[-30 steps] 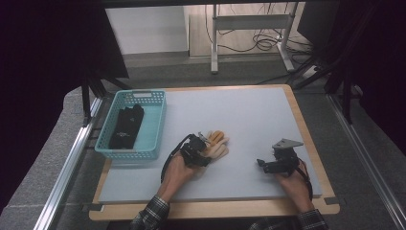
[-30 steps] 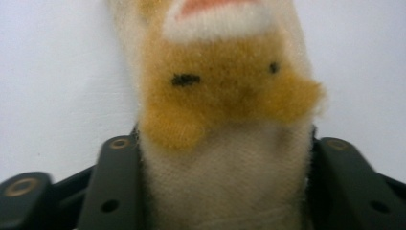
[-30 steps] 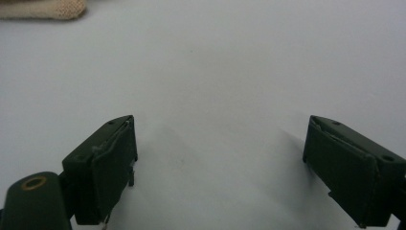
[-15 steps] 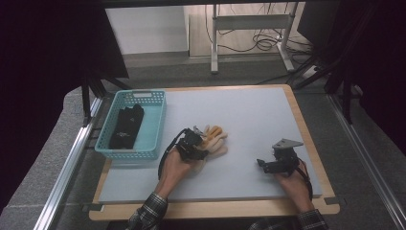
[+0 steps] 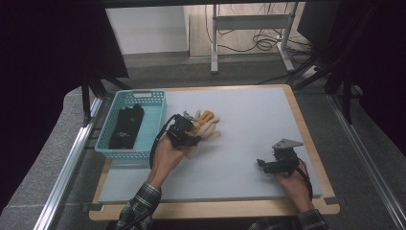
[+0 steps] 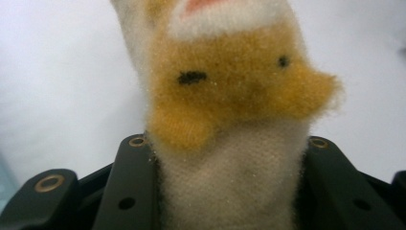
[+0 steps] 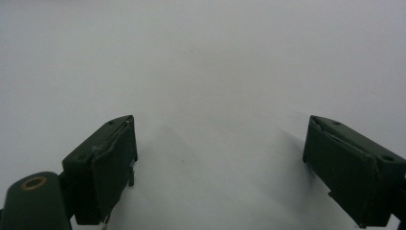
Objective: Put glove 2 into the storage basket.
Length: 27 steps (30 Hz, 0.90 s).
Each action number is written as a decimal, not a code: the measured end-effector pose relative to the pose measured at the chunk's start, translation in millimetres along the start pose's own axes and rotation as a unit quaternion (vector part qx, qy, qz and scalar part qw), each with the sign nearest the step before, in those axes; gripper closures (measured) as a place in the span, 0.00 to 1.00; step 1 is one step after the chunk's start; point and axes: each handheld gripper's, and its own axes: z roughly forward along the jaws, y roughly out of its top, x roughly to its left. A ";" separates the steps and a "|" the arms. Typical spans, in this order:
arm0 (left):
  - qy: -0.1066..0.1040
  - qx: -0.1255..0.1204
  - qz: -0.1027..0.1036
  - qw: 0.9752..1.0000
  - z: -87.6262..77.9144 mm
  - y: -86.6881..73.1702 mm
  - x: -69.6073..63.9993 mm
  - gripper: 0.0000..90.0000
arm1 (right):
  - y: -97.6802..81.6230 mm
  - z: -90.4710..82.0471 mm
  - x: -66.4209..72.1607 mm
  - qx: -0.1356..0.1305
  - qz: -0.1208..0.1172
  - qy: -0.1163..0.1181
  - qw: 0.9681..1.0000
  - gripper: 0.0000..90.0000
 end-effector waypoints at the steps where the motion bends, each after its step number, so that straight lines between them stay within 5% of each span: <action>1: 0.005 0.001 -0.002 1.000 -3.6 0.9 4.4 0.65 | 0.0 0.0 0.0 0.000 0.000 0.000 1.000 0.12; 14: 0.048 -0.015 -0.056 0.997 -41.1 0.0 53.9 0.64 | 0.0 0.0 -0.1 0.000 0.000 0.000 1.000 0.12; 27: 0.098 -0.021 -0.118 0.988 -71.2 -21.3 109.1 0.64 | 0.0 0.0 -0.2 0.000 -0.001 0.000 1.000 0.12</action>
